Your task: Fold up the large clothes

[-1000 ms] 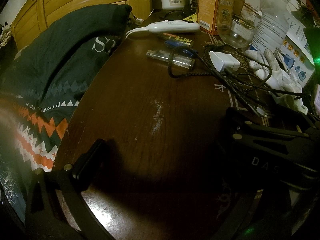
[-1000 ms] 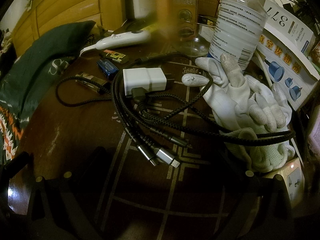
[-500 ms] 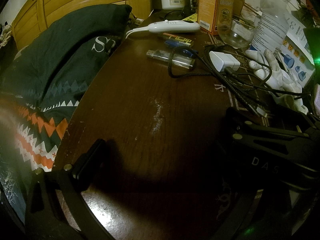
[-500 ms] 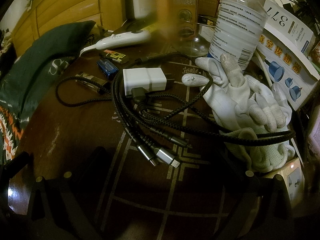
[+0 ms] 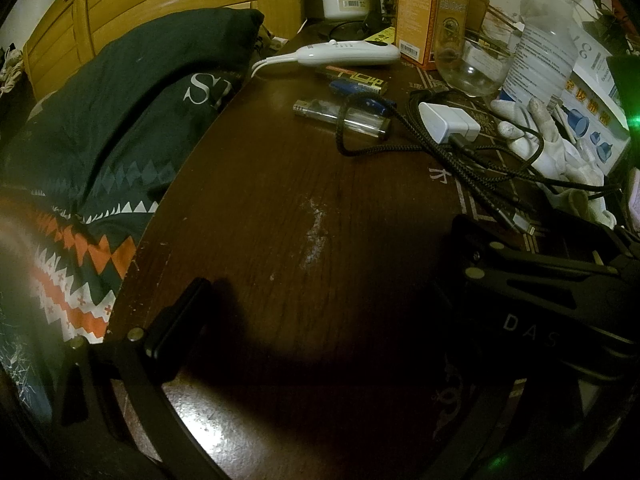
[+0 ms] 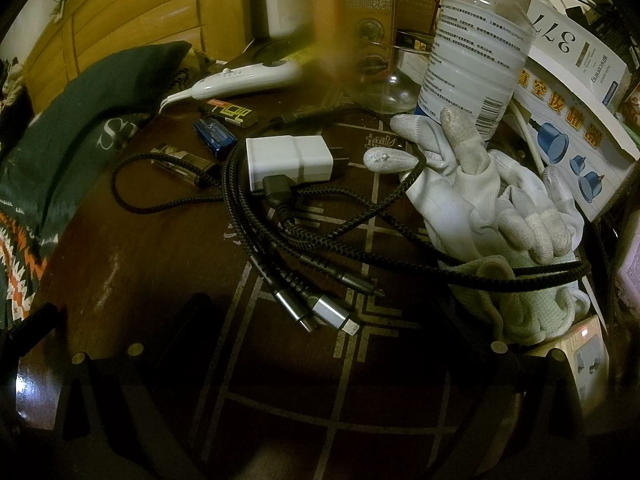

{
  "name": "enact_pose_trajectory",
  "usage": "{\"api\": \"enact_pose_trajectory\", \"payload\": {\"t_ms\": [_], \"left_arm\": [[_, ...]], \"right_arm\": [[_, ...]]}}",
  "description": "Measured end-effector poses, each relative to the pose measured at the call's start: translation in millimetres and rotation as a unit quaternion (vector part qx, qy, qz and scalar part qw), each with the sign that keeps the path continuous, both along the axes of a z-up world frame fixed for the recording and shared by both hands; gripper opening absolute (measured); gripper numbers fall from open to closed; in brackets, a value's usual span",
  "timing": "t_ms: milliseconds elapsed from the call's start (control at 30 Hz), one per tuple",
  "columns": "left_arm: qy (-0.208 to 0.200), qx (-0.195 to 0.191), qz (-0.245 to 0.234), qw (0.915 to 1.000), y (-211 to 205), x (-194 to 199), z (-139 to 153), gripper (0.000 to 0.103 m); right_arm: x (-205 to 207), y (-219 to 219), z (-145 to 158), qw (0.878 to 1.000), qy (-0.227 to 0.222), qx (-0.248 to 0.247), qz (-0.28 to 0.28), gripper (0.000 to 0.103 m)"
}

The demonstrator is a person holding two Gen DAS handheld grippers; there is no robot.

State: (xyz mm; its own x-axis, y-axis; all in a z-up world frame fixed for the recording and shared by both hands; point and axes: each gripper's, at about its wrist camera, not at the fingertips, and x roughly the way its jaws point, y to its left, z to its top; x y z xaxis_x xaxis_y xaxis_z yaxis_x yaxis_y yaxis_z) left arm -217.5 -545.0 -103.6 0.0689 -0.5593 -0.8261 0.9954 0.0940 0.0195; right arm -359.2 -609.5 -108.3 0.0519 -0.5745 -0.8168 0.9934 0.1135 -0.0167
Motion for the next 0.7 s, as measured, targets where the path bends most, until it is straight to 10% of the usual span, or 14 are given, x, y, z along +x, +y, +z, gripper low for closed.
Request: {"api": "enact_pose_trajectory", "payload": {"t_ms": [700], "left_arm": [[0.002, -0.002, -0.003, 1.0, 0.3, 0.3, 0.6, 0.103]], "right_arm": [[-0.1, 0.3, -0.1, 1.0, 0.0, 0.0, 0.0, 0.103]]}}
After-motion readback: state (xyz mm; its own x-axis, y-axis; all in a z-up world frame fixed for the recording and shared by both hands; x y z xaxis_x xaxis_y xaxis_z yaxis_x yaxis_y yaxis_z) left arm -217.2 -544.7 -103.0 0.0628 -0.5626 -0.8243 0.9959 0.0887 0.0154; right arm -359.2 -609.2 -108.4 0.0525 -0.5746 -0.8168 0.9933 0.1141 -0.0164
